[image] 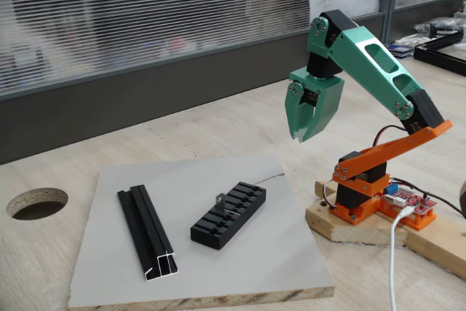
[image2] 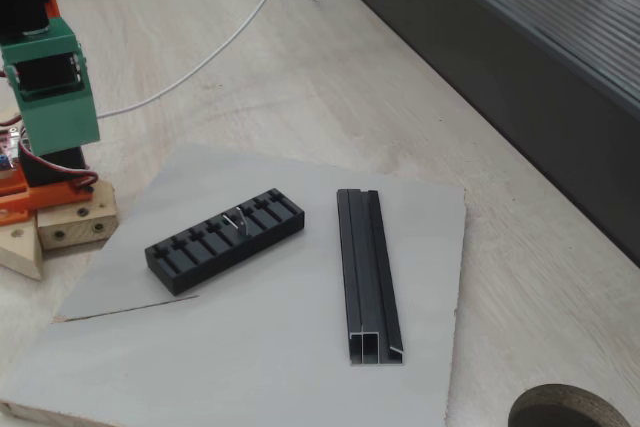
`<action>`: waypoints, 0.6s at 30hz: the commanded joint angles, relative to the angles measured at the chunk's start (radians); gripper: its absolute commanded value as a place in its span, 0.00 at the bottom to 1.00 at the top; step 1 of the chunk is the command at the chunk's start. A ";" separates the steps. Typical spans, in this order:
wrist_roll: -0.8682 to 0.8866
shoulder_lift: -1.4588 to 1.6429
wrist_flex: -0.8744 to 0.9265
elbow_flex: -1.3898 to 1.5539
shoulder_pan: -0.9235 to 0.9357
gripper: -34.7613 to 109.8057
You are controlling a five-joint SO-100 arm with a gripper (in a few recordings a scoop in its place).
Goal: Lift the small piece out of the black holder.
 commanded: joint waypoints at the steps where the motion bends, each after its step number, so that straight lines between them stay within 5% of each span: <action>1: 0.018 0.078 0.025 -0.002 0.006 0.32; 18: 0.011 0.078 0.015 -0.002 0.015 0.32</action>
